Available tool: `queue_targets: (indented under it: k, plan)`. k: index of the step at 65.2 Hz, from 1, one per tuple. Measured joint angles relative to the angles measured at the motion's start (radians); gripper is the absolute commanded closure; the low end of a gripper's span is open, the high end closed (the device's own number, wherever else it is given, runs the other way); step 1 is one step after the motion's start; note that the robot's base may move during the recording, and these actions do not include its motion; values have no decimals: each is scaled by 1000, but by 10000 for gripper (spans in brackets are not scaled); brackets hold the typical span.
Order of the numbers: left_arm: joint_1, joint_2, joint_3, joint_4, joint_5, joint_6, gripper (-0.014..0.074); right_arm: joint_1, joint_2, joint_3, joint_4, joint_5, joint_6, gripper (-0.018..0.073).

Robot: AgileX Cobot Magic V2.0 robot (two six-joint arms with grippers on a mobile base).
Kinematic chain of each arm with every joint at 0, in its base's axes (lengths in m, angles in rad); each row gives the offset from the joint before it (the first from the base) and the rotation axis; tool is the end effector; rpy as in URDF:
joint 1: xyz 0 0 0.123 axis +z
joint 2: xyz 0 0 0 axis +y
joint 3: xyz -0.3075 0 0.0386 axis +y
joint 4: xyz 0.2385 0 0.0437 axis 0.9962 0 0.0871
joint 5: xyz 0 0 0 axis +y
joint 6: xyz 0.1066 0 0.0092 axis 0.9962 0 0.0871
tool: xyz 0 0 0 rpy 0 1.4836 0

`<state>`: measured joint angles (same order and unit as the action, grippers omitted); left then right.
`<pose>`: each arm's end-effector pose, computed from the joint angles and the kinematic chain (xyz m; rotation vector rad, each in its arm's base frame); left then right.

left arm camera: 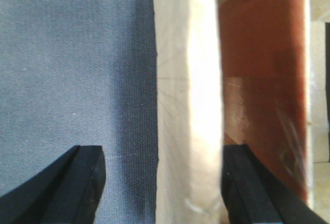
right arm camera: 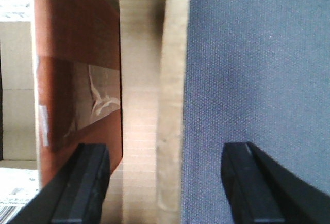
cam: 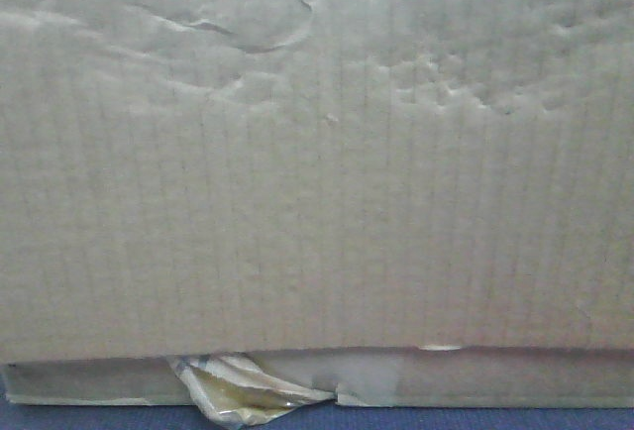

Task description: Stack two boxes on right shelf middle

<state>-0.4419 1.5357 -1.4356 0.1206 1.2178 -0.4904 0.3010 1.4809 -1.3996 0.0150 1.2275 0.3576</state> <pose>0.2809 -0.1195 0.3511 -0.0365 2.7836 -0.0651 0.2752 0.0870 0.3563 0.0831 2.8092 0.1803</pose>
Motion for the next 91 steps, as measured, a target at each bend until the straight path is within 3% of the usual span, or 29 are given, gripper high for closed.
queue_targets:
  k: [8, 17, 23, 33, 46, 67, 77, 91]
  plan:
    - [0, 0, 0, 0, 0, 0, 227, 0, 0, 0, 0, 0, 0, 253]
    - [0, 0, 0, 0, 0, 0, 266, 0, 0, 0, 0, 0, 0, 406]
    - [0, 0, 0, 0, 0, 0, 404, 0, 0, 0, -4, 0, 0, 529]
    - [0, 0, 0, -11, -6, 0, 713, 4, 0, 0, -38, 1, 12, 718]
    - [0, 0, 0, 2, -6, -21, 708, 6, 0, 0, -49, 1, 28, 709]
    - [-4, 0, -11, 48, -1, -70, 708, 100, 0, 0, -153, -7, 114, 709]
    - [-4, -4, -66, 104, 5, -79, 708, 116, 4, -38, -181, -24, 138, 709]
    - [-4, -38, -167, 212, -44, -96, 708, 133, 4, -151, -289, -113, 199, 709]
